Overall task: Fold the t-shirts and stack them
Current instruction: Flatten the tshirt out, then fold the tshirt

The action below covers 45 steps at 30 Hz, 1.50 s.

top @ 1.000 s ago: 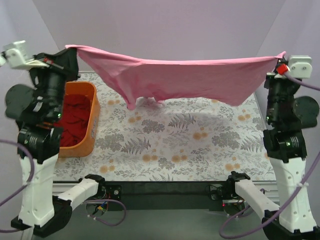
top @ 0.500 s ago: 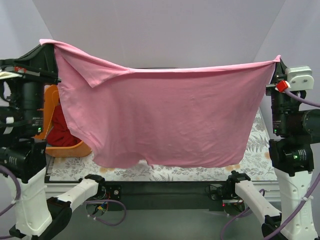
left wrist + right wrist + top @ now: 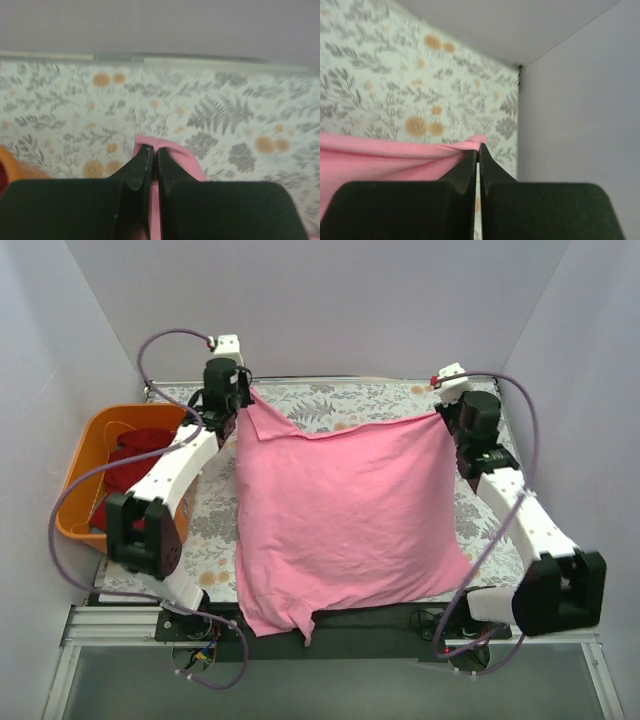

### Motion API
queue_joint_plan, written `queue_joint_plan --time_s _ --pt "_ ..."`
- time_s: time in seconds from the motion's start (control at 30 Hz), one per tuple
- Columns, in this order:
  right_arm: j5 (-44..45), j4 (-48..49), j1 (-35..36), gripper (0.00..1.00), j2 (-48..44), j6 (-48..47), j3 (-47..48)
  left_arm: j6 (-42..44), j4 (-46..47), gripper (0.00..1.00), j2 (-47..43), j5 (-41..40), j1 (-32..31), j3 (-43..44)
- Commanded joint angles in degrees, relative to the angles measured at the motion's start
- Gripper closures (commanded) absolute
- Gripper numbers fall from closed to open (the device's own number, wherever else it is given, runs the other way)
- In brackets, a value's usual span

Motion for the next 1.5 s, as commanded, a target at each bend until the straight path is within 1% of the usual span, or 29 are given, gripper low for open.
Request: queue_joint_plan --time_s 0.0,0.03,0.07,0.1,0.13,0.2,0.27,0.3,0.33,0.5,0.67,0.8,0.87,0.97,1.0,1.03,1.07,1.17,1.27,1.4,1.47 --pt "5.62 11.35 -0.81 0.99 6.80 -1.59 0.04 1.92 10.29 1.00 5.92 -2.72 0.48 1.60" --pt "5.98 12.41 -1.16 0.99 11.52 -1.59 0.39 2.01 11.36 1.00 8.05 -2.90 0.57 2.48" --pt "6.16 13.21 -1.25 0.99 13.83 -1.68 2.04 2.19 13.02 1.00 9.90 -3.07 0.57 3.71" --pt "6.68 13.83 -1.34 0.99 16.29 -1.94 3.11 2.36 13.56 1.00 13.84 -2.99 0.57 5.90" --pt "7.12 14.44 -1.51 0.99 20.75 -2.29 4.42 2.45 13.92 1.00 15.44 -2.38 0.65 7.14" --pt "8.17 14.88 -1.51 0.99 24.82 -3.17 7.76 2.10 14.44 1.00 18.52 -1.94 0.65 9.34" --pt "9.58 15.67 -1.69 0.99 31.05 -4.74 10.48 1.75 15.84 1.00 22.56 -1.15 0.65 11.53" --pt "10.02 15.68 -1.69 0.99 31.08 -5.36 11.11 1.66 16.20 1.00 22.58 -1.06 0.65 11.54" --pt "10.46 15.94 -1.69 0.99 33.08 -5.89 11.72 1.57 16.29 1.00 24.14 -0.97 0.65 12.41" --pt "10.99 17.17 -1.78 0.99 35.03 -5.55 13.74 1.04 17.34 1.00 26.53 0.08 0.83 14.61" --pt "12.31 17.70 -1.95 0.99 37.32 -6.42 15.86 -0.36 16.47 1.00 29.60 0.96 0.92 20.32" --pt "14.86 18.75 -2.57 0.99 38.99 -6.34 17.44 -2.12 15.59 1.00 31.62 3.43 0.92 23.75" --pt "15.12 19.19 -2.83 0.99 39.69 -5.90 18.32 -2.29 15.33 1.00 32.50 2.81 1.01 25.07" --pt "16.52 19.72 -3.36 0.99 41.10 -5.72 19.72 -3.52 11.91 1.00 34.35 1.67 1.62 28.76" --pt "17.14 19.81 -3.71 0.99 41.71 -5.37 20.08 -5.53 10.51 1.00 34.88 1.50 1.88 31.47" --pt "17.41 19.81 -3.97 0.99 41.97 -4.85 20.25 -6.33 7.01 1.00 36.01 1.58 2.41 32.71" --pt "17.49 19.81 -4.41 0.99 42.15 -3.80 20.52 -6.86 6.02 1.00 36.37 2.02 2.59 33.85" --pt "16.01 19.81 -5.29 0.99 42.42 -2.12 20.78 -7.13 5.57 1.00 36.64 2.89 2.68 34.39" --pt "14.95 19.81 -5.38 0.99 42.86 -2.38 21.13 -7.74 5.66 1.00 35.76 3.86 2.76 32.82" --pt "15.48 19.81 -5.47 0.99 43.12 -2.91 21.22 -8.62 6.80 1.00 34.18 6.33 2.68 31.23" --pt "15.56 19.81 -5.56 0.99 43.12 -3.17 20.96 -8.19 6.45 1.00 34.35 5.72 2.76 31.93"
